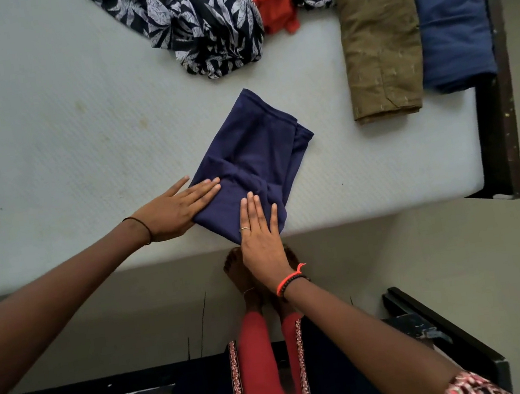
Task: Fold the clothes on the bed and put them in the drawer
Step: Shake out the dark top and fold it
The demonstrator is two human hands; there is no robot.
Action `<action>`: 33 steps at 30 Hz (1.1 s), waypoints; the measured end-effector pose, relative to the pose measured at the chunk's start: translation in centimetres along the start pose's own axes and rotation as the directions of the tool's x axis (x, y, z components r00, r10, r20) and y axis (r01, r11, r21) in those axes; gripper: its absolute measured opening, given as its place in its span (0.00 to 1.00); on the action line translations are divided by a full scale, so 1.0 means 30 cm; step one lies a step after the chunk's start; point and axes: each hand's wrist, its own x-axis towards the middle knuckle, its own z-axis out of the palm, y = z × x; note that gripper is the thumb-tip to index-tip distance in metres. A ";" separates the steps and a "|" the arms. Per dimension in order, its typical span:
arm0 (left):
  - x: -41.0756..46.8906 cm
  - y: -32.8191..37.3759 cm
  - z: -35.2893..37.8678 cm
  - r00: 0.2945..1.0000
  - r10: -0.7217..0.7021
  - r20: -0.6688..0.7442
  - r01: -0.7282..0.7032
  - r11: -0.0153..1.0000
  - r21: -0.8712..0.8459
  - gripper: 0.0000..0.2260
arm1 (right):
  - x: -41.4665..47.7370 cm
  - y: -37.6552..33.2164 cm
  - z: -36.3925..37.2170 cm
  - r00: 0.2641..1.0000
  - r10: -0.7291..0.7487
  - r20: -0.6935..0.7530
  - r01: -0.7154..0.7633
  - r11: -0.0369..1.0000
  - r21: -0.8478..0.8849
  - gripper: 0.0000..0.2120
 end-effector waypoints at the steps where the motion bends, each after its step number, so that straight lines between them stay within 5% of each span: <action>1: -0.001 -0.002 -0.037 0.997 -0.023 0.074 0.027 0.998 -0.056 0.26 | -0.004 0.002 -0.030 1.000 -0.012 0.016 0.011 0.999 0.040 0.30; 4: 0.025 -0.028 -0.179 0.974 -0.101 0.205 0.167 0.925 -0.342 0.22 | -0.004 0.038 -0.142 0.995 -0.082 0.059 0.061 0.953 0.297 0.31; 8: 0.088 -0.106 -0.356 0.964 -0.164 0.207 0.254 0.788 -0.560 0.18 | 0.050 0.159 -0.333 0.990 0.016 0.138 -0.100 0.770 0.630 0.23; 16: 0.364 -0.226 -0.490 0.935 -0.338 0.107 0.301 0.600 -0.741 0.12 | 0.333 0.487 -0.477 0.981 0.113 0.155 -0.191 0.501 0.844 0.09; 19: 0.455 -0.241 -0.489 0.883 -0.465 0.069 0.359 0.571 -0.738 0.13 | 0.441 0.563 -0.461 0.969 0.177 0.170 -0.237 0.488 0.840 0.07; 22: 0.489 -0.239 -0.441 0.805 -0.588 0.075 0.444 0.514 -0.734 0.13 | 0.512 0.606 -0.424 0.964 0.230 0.132 -0.252 0.634 0.731 0.09; 24: 0.480 -0.225 -0.385 0.675 -0.738 -0.004 0.448 0.414 -0.793 0.13 | 0.529 0.611 -0.418 0.958 0.273 0.086 -0.252 0.665 0.703 0.10; 26: 0.443 -0.178 -0.319 0.394 -0.919 -0.023 0.353 0.174 -0.919 0.12 | 0.538 0.599 -0.420 0.960 0.270 0.067 -0.234 0.656 0.718 0.13; 28: 0.399 -0.089 -0.242 0.058 -0.980 0.191 0.183 -0.178 -0.967 0.10 | 0.546 0.581 -0.419 0.969 0.233 0.085 -0.219 0.641 0.736 0.18; 29: 0.382 -0.025 -0.207 0.006 -0.935 0.354 0.087 -0.352 -0.932 0.11 | 0.550 0.573 -0.413 0.972 0.212 0.099 -0.214 0.636 0.742 0.21; 31: 0.369 0.112 -0.160 0.174 -0.827 0.535 -0.018 -0.546 -0.837 0.14 | 0.559 0.555 -0.401 0.976 0.193 0.102 -0.206 0.654 0.728 0.26; 33: 0.384 0.216 -0.145 0.379 -0.752 0.539 -0.030 -0.592 -0.805 0.11 | 0.569 0.540 -0.395 0.975 0.192 0.107 -0.211 0.679 0.703 0.28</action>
